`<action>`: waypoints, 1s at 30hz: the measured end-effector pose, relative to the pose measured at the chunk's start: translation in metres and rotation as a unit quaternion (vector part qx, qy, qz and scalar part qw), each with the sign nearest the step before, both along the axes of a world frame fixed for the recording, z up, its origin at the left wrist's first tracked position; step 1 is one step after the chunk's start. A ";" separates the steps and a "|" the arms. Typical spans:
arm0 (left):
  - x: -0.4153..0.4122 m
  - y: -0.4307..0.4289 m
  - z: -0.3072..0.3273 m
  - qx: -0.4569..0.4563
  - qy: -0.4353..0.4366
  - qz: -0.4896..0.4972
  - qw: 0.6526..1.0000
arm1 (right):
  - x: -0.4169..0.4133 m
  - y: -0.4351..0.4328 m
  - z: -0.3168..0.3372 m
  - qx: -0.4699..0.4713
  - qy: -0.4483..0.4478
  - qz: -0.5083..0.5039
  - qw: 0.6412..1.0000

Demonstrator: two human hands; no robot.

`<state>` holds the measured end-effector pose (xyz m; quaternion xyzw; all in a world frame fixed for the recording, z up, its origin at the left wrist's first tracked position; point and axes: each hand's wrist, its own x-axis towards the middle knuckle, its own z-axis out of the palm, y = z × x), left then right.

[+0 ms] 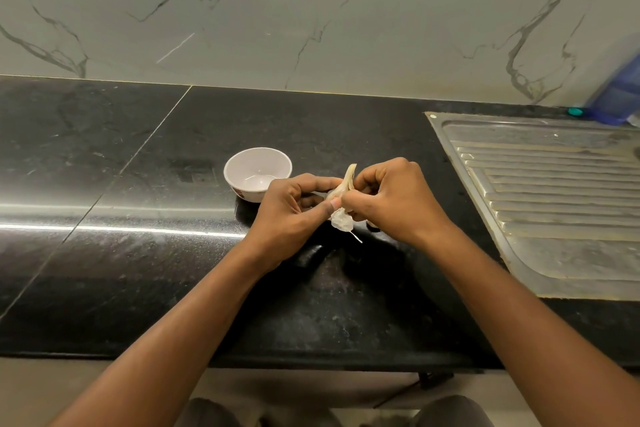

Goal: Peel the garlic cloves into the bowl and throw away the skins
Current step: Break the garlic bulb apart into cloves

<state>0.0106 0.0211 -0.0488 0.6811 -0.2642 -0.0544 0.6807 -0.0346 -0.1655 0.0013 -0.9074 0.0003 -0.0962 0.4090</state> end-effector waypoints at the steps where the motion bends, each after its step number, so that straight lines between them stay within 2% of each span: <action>1: 0.001 0.000 -0.001 0.001 -0.001 0.003 1.000 | 0.001 0.002 -0.003 -0.005 -0.013 -0.012 1.000; 7: 0.002 0.000 -0.004 0.024 -0.014 0.009 1.000 | 0.002 0.013 -0.012 -0.013 -0.055 -0.067 0.996; 13: 0.002 0.000 -0.003 0.037 -0.029 0.018 0.999 | 0.002 0.015 -0.017 -0.028 -0.076 -0.081 0.993; 19: -0.004 -0.002 -0.003 0.013 -0.014 0.010 1.000 | 0.002 0.010 -0.019 0.014 -0.100 -0.121 0.987; 24: -0.001 -0.002 0.000 0.016 0.006 0.019 1.000 | 0.000 0.002 -0.014 0.087 -0.013 -0.062 0.994; 28: 0.001 -0.005 -0.004 0.038 -0.009 0.037 0.999 | -0.002 -0.007 -0.015 0.144 0.020 -0.044 0.988; 30: 0.001 -0.005 -0.004 0.053 -0.017 0.037 0.998 | -0.003 -0.011 -0.017 0.139 0.021 -0.037 0.989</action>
